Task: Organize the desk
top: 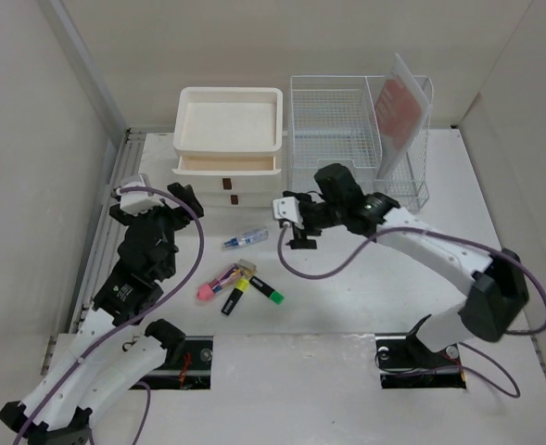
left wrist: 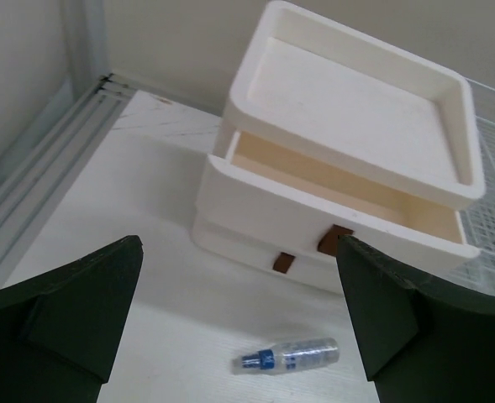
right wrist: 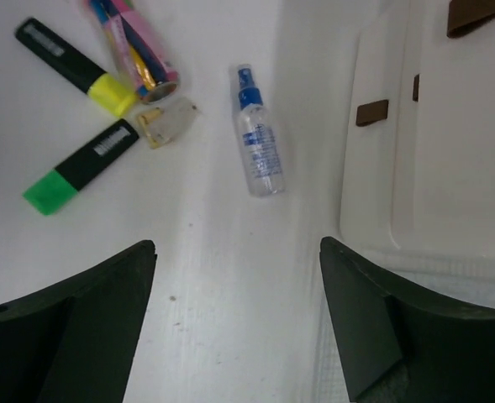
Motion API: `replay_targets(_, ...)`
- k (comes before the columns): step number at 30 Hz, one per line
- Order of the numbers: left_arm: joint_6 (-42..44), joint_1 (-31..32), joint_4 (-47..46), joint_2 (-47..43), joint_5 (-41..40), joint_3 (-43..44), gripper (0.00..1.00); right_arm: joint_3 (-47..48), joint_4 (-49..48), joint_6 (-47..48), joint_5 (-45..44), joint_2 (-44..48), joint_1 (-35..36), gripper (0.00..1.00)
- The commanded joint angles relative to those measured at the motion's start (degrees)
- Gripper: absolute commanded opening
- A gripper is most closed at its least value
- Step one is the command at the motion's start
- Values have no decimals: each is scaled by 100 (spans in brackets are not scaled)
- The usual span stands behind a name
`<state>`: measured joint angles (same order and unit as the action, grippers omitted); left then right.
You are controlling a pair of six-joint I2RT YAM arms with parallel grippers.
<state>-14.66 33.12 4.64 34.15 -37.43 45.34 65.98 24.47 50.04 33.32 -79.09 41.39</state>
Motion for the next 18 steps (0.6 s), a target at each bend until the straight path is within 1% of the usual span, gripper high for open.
replay_targets(1, -11, -69, -104, -181, -967, 10, 100, 960, 435, 971, -177, -772, 211, 82)
replay_targets(2, -11, -69, -104, -320, -1020, 10, 100, 1048, 436, 1025, -281, -1140, 282, 82)
replay_targets(4, -11, -69, -104, -435, -960, -42, 100, 1049, 113, 1025, -545, -1398, 510, 82)
replay_targets(6, -11, -69, -104, -637, -890, -43, 100, 1049, -38, 1095, -878, -1723, 747, 81)
replay_targets(7, -11, -69, -104, -707, -889, -95, 100, 1101, -39, 1148, -880, -1837, 800, 81)
replay_targets(9, -11, -69, -104, -901, -836, -148, 100, 1242, -39, 1148, -941, -2170, 870, 79)
replay_targets(11, -11, -69, -104, -1024, -836, -201, 100, 1295, -126, 1148, -941, -2356, 871, 76)
replay_targets(12, -11, -69, -104, -1146, -836, -201, 100, 1295, -222, 1009, -1002, -2487, 871, 75)
replay_targets(14, 41, -69, -166, -1279, -889, -201, 100, 1295, -433, 876, -1239, -2611, 923, 72)
replay_targets(16, 42, -69, -218, -1463, -889, -254, 100, 1295, -767, 631, -1468, -2777, 924, 72)
replay_targets(18, 42, -69, -271, -1534, -828, -306, 100, 1365, -917, 559, -1793, -2901, 977, 69)
